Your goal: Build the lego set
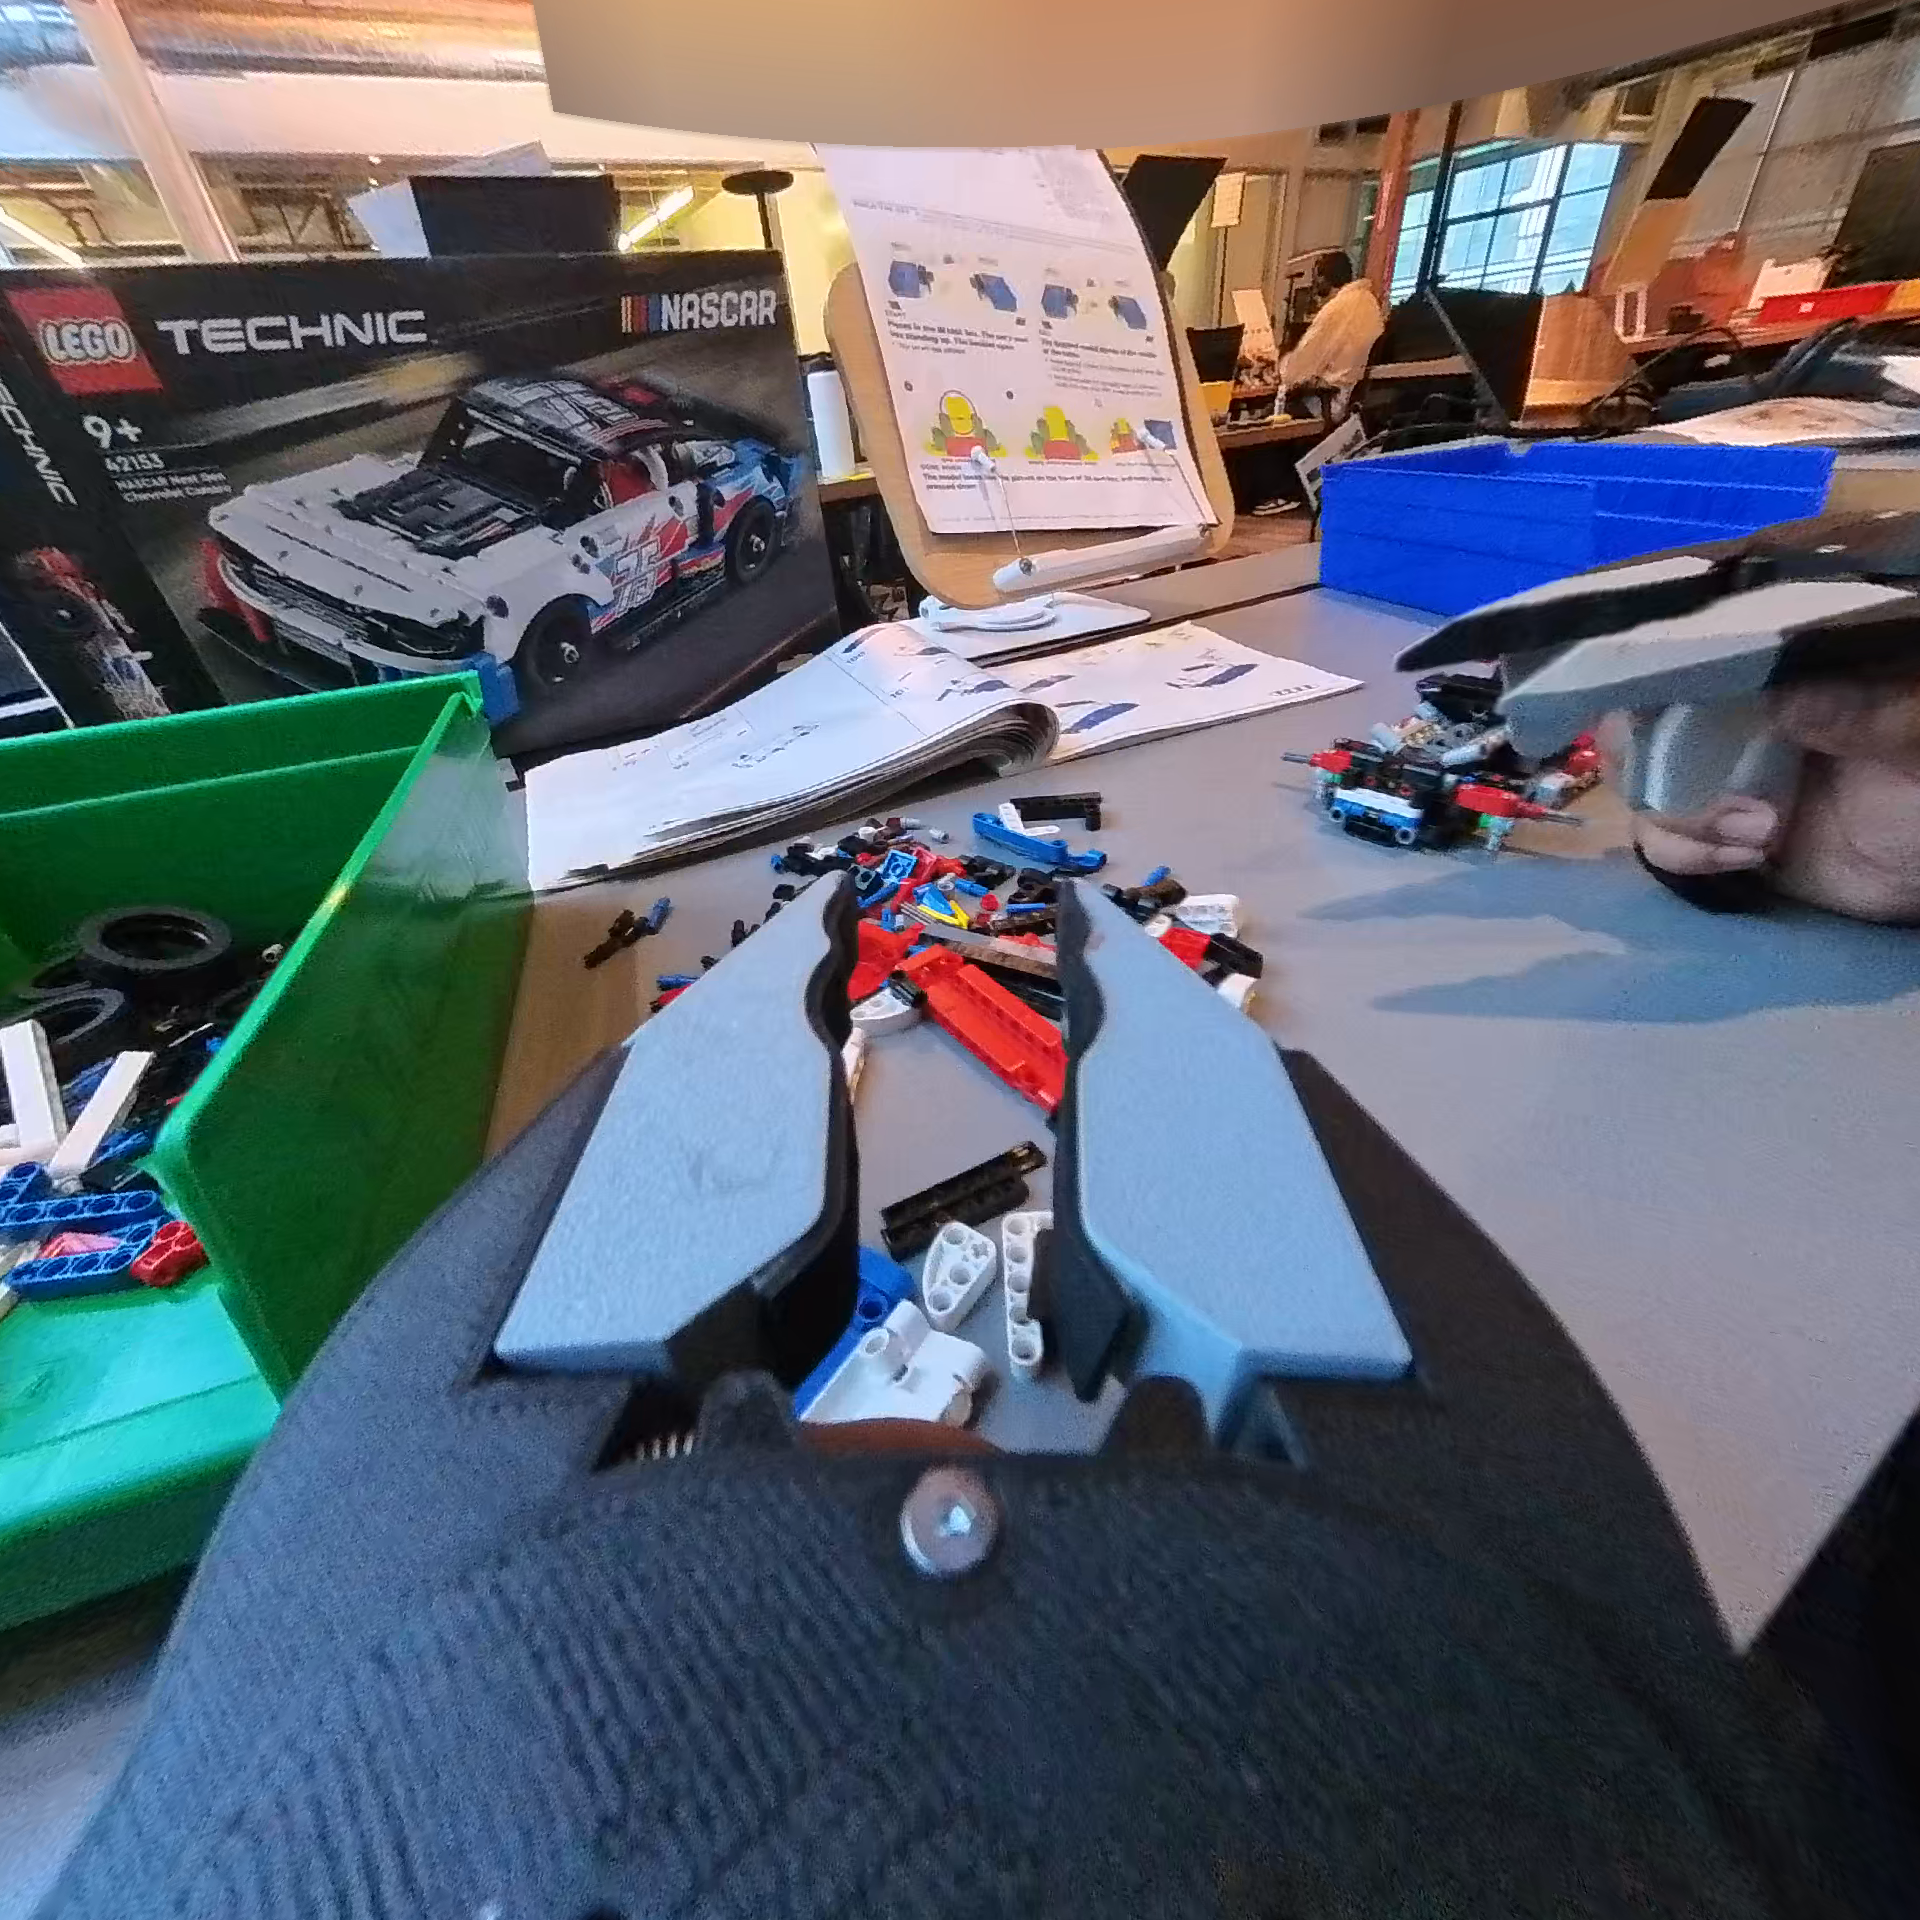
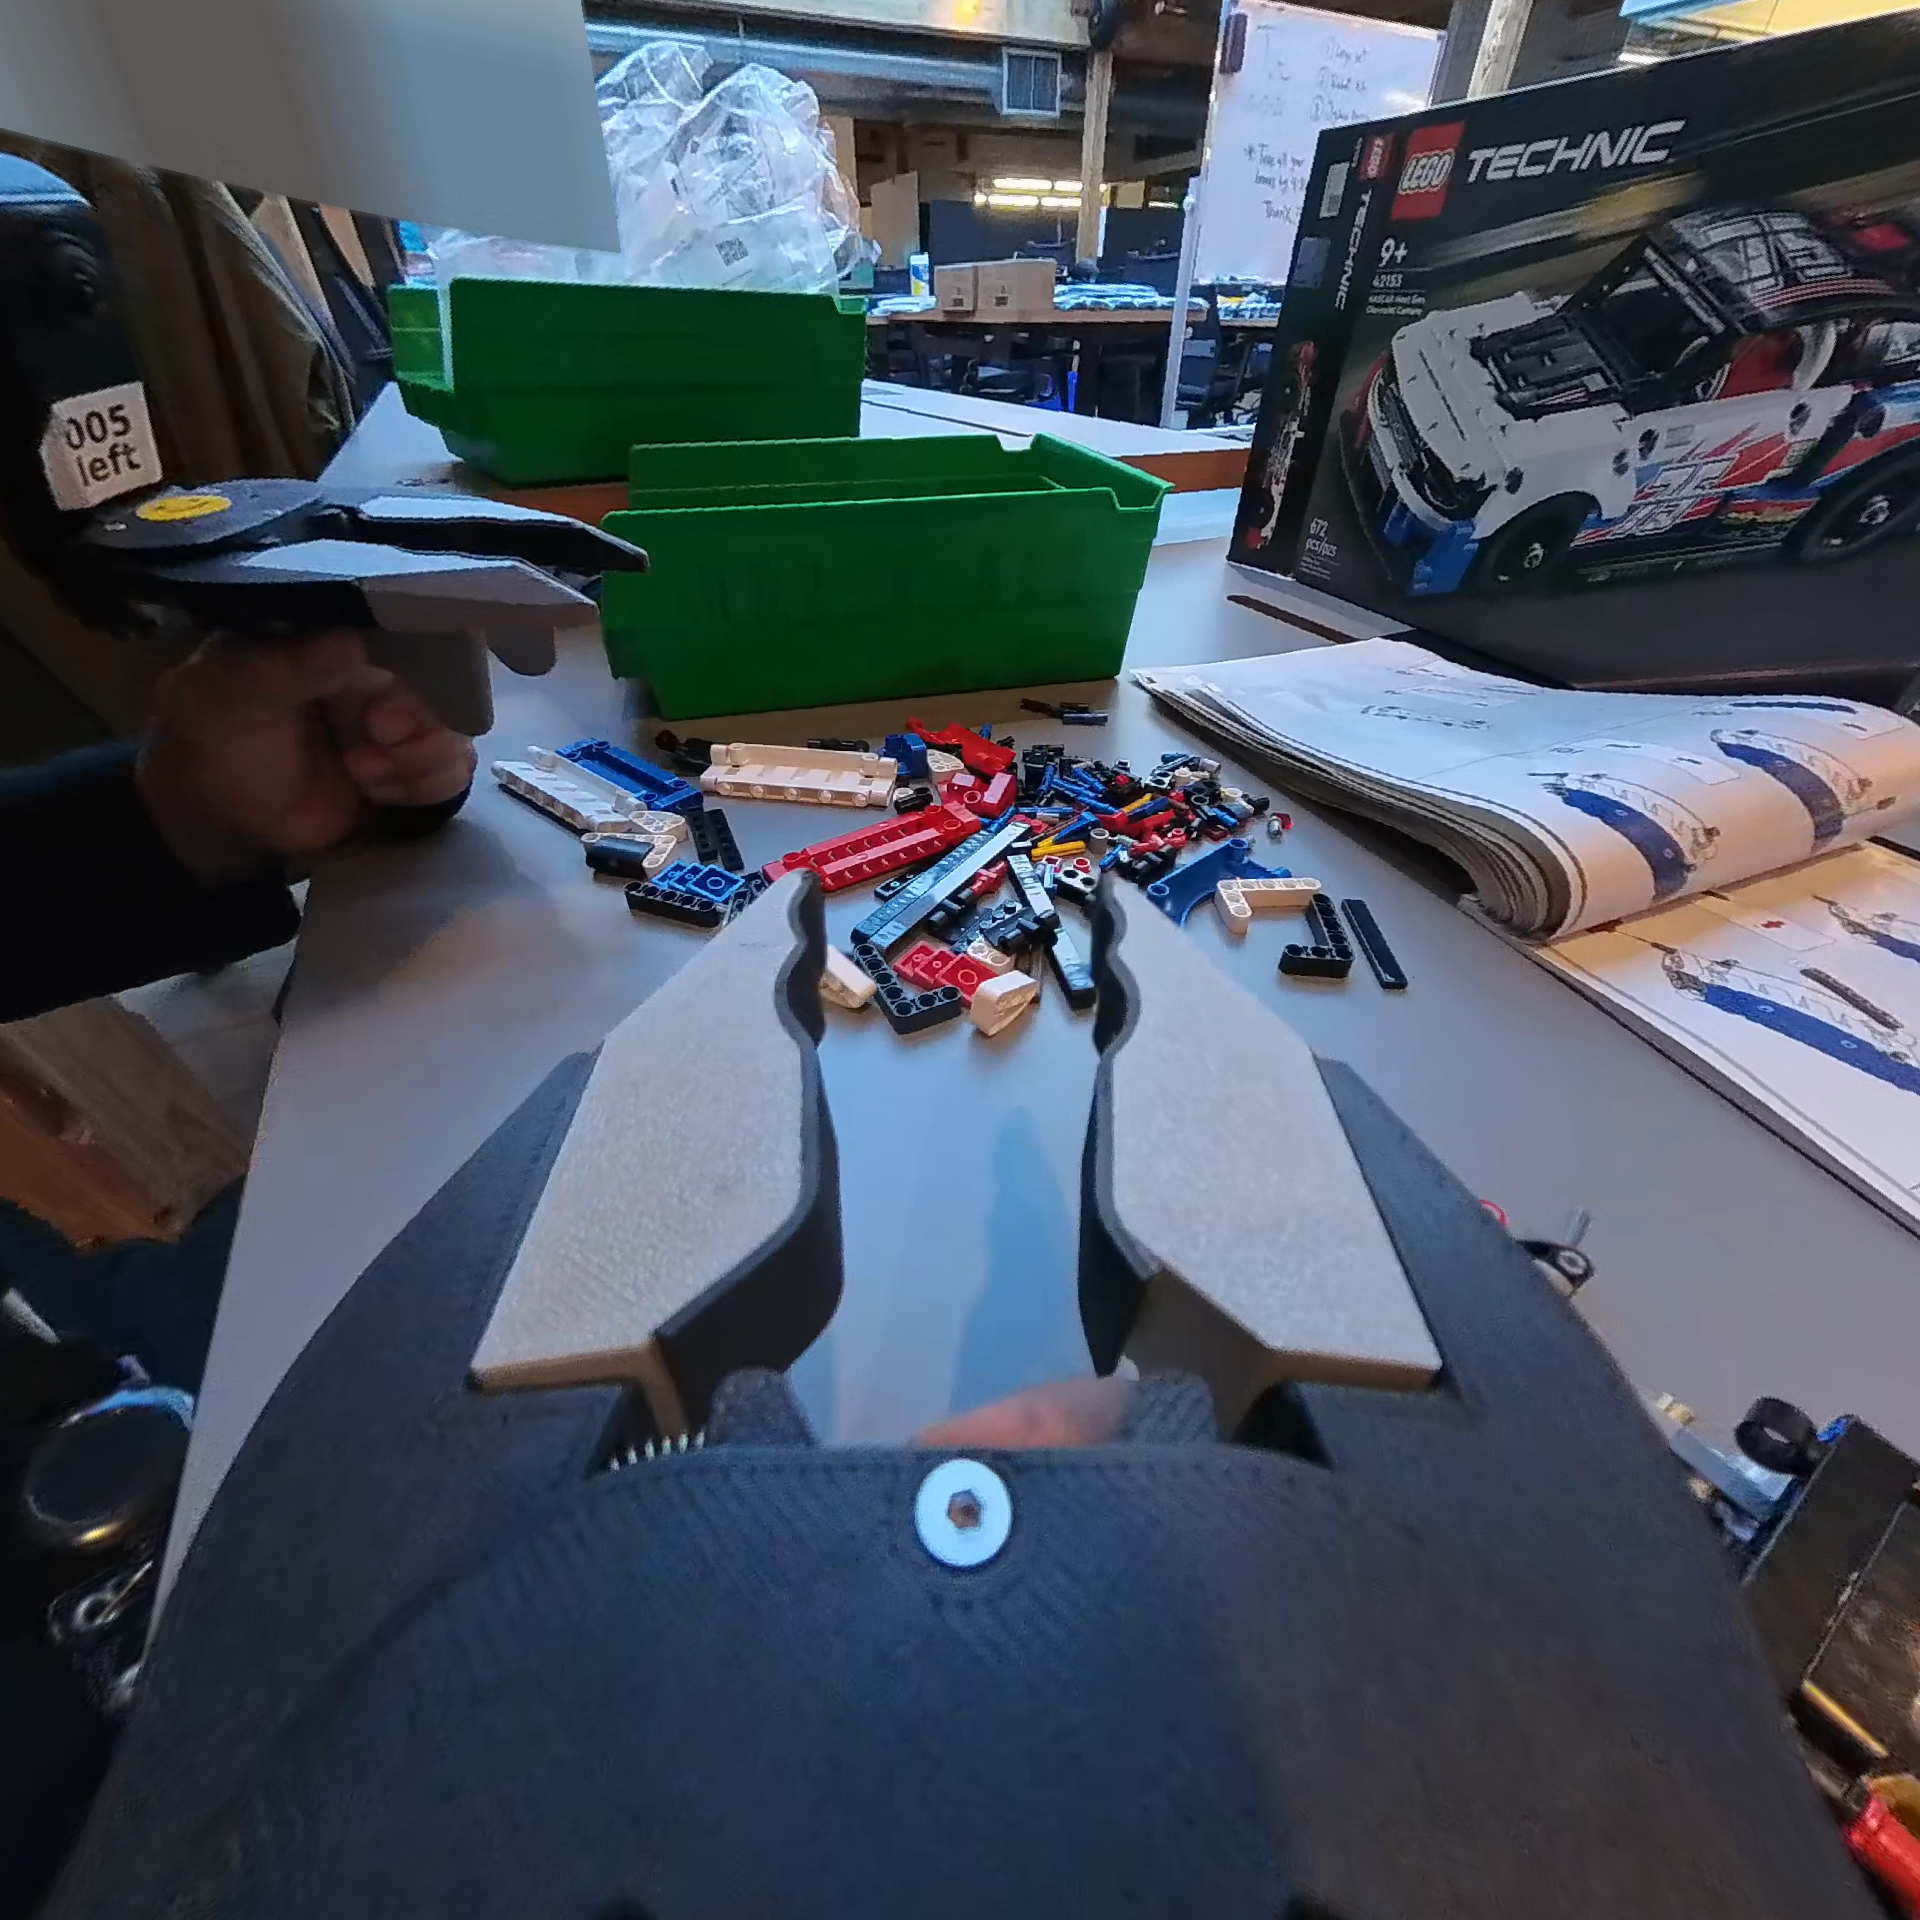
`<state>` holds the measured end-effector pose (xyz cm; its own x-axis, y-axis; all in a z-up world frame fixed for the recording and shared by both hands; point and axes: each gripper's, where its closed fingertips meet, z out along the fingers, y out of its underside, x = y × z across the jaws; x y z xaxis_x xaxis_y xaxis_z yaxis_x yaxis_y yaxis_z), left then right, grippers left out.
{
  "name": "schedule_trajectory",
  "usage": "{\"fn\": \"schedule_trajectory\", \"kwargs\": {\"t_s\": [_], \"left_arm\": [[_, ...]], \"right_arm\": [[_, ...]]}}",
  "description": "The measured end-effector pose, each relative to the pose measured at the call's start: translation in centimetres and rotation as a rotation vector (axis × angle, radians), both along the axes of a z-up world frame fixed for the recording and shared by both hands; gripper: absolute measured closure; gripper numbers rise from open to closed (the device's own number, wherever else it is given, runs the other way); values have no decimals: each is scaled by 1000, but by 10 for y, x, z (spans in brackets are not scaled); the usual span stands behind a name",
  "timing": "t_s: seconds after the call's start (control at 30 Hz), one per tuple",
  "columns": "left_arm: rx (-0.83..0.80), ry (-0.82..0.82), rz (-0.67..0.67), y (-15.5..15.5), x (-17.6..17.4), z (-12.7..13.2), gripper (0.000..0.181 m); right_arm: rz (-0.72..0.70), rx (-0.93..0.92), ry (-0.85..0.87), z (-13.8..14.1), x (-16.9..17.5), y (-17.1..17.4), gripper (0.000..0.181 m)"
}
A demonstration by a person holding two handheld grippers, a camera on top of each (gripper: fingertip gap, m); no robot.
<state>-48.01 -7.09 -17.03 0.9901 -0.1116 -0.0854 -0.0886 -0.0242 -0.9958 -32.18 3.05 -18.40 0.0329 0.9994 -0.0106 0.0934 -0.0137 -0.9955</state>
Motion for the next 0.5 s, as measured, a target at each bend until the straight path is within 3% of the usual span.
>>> {"fn": "schedule_trajectory", "kwargs": {"t_s": [0.5], "left_arm": [[21, -173, 32, 0, -23, 5, 147]], "right_arm": [[1, -4, -17, -2, -25, 6, 141]]}}
